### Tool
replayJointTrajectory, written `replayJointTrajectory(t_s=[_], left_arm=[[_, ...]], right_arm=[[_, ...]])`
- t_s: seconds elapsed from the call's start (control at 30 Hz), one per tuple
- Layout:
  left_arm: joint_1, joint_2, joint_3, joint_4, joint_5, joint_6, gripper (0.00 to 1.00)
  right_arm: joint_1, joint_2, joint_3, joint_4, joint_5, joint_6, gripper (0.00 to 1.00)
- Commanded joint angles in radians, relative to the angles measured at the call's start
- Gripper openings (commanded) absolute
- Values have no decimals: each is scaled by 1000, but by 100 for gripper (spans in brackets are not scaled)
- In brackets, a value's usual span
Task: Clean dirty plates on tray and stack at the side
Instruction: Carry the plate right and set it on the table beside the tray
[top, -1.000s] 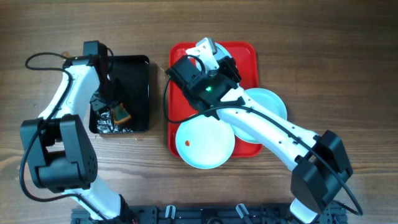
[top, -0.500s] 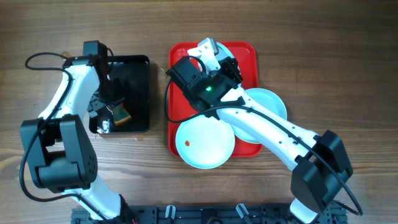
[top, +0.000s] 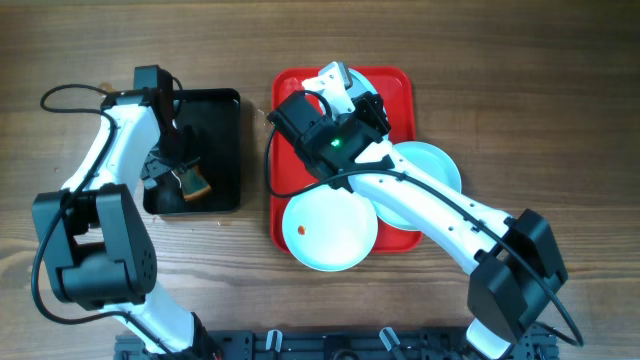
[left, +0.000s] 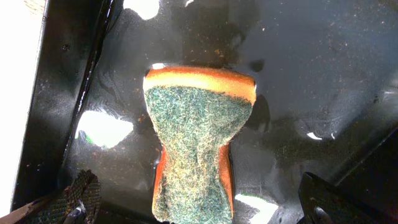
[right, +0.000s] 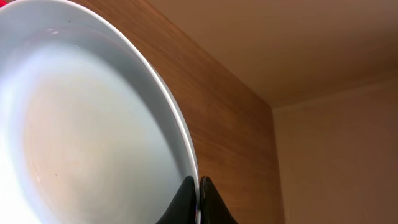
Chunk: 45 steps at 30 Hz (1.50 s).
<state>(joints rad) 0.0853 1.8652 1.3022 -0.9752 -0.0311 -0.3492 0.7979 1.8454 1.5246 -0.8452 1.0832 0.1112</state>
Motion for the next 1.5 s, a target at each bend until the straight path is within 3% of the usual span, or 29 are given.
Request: replayJointTrajectory(t_s=[0.0,0.23,0.43,0.5,0.57,0.67,0.73,0.87,1.0,1.2,1.47], left_arm=[[3,-5,-6,0,5,5,100],[3,-5,-6,0,5,5,100],[3,-5,-6,0,5,5,100],[3,-5,-6,0,5,5,100],[3,-5,-6,0,5,5,100],[3,-5,-6,0,5,5,100],[3,-5,-6,0,5,5,100],[3,-5,-6,0,5,5,100],[3,-5,-6,0,5,5,100],[3,-5,-6,0,5,5,100],[3,-5,-6,0,5,5,100]], right_arm=[[3,-48,-8,6,47,26,4],[-14,-48,-8,5,-68,93,4],[-254,-103,10,-32,-668,167,4],[-325,-164,11,-39,-771,179,4],[-364,-240,11,-39,-763,169,4],[-366,-304,11,-62,-580,159,4],[-399,-332,11,-77,-650,178,4],[-608,-334,5,-97,-912,233,4],[-929,-297,5,-156,-1178,229,4],[-1261,-214,-78,-189,-1203,202,4],[-1352,-147,-344,47,-1249,203,4]])
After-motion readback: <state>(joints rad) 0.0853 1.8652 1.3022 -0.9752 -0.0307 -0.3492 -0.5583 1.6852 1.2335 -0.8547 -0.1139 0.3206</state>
